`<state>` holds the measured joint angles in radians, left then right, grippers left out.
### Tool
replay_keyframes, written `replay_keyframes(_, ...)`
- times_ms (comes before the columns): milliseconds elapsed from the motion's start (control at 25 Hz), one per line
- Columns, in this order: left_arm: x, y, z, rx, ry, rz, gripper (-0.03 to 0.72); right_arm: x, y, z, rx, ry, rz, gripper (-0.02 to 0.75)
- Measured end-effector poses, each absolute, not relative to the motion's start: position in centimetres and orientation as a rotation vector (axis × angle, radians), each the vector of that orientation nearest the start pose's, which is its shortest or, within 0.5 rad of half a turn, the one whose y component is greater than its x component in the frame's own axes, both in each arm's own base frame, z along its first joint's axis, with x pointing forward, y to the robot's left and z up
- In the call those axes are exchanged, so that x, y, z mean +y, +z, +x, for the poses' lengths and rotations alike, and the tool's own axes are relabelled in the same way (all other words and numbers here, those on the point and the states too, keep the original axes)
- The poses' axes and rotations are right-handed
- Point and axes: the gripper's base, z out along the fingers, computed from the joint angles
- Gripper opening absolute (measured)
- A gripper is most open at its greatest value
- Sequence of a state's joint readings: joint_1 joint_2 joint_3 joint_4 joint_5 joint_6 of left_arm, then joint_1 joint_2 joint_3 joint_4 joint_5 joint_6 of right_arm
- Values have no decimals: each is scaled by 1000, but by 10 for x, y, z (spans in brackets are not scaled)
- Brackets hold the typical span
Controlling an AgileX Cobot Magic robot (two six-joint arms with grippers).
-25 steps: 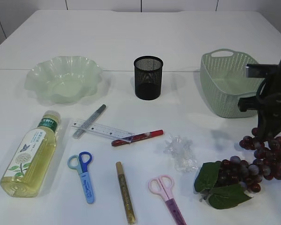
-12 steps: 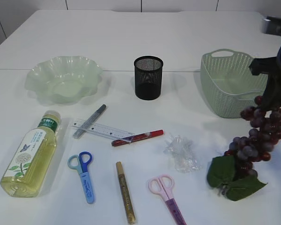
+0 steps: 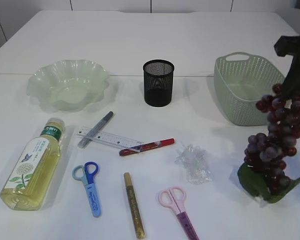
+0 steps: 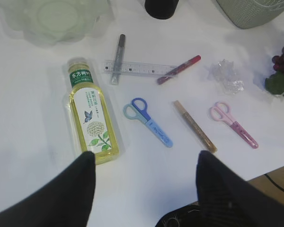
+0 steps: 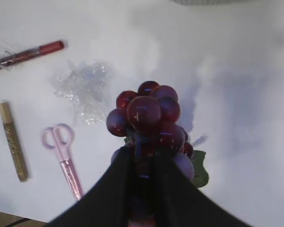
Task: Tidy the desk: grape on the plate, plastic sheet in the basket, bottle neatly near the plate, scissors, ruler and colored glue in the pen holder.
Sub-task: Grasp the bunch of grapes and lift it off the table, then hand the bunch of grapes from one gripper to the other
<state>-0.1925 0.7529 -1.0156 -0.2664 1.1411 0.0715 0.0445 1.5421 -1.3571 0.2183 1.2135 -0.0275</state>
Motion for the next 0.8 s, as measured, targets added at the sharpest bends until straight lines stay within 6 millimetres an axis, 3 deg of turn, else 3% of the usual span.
replay_keyframes(240,-43,390,109,2293,-398,280,489,35,351,303,2768,361,-43,118)
replay_keyframes(440,-45,368,120,2348,-403,268,489,39,372,298,2700,415,-51,118)
replay_keyframes(600,-51,356,130,2303,-441,310,489,43,381,293,2664,490,-70,118)
replay_keyframes(800,-61,354,147,2169,-481,459,489,56,388,285,2639,539,-140,118)
